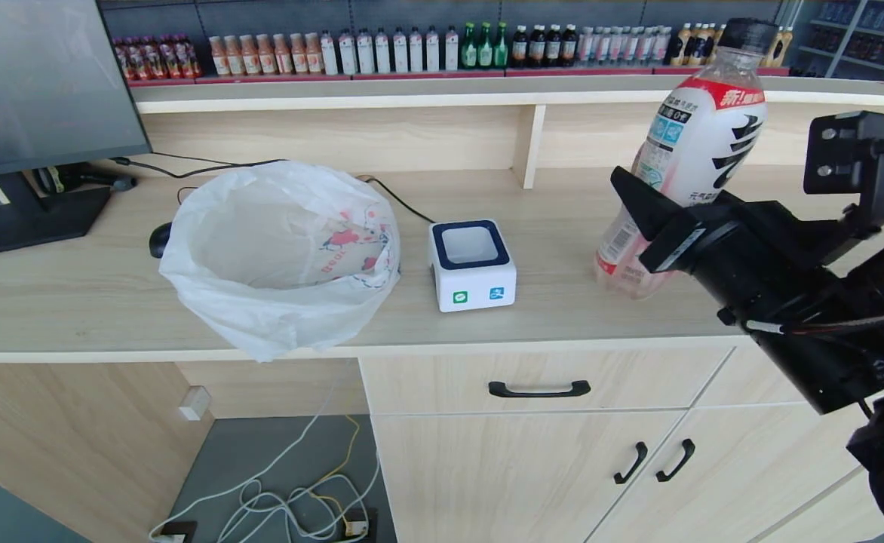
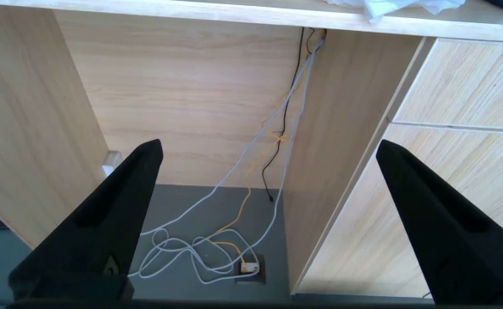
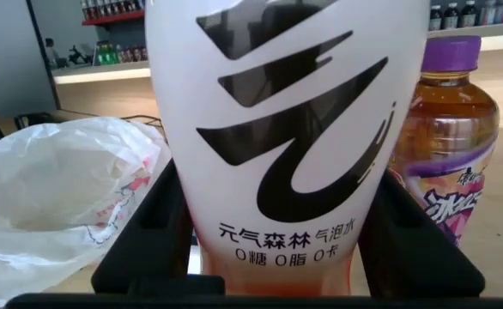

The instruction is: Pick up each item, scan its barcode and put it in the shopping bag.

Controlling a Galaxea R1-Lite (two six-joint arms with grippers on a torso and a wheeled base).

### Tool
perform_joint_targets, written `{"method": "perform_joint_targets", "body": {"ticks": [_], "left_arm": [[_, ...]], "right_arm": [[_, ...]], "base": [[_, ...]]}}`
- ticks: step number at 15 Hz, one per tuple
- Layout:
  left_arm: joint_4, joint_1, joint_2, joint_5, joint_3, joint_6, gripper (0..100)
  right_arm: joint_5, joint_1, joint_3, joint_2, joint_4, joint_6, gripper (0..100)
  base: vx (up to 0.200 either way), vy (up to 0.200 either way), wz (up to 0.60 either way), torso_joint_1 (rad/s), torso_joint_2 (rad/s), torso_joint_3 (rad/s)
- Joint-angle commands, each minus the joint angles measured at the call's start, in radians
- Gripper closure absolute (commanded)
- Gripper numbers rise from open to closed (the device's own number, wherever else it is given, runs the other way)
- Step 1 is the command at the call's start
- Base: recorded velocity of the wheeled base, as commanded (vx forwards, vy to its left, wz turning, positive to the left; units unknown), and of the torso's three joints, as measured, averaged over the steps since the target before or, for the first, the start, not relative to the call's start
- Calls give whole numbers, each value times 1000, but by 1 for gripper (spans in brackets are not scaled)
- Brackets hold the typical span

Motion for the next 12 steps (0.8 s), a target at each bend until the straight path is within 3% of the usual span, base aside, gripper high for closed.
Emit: {"method": "perform_joint_targets", "body": {"ticks": [1,5,8,12], "left_arm": [[0,0,0,0,0,0,0],[0,0,0,0,0,0,0],[0,0,0,0,2,0,0],[0,0,0,0,0,0,0]], "right_arm": [[0,37,65,-66,-1,8,100],[34,120,176,-109,-5,33,100],[160,139,292,-136,-31,30,100],[275,160,272,-129,-45,65,100]], "base": [[0,0,0,0,0,0],[0,0,0,0,0,0],[0,0,0,0,0,0],[0,0,0,0,0,0]]}}
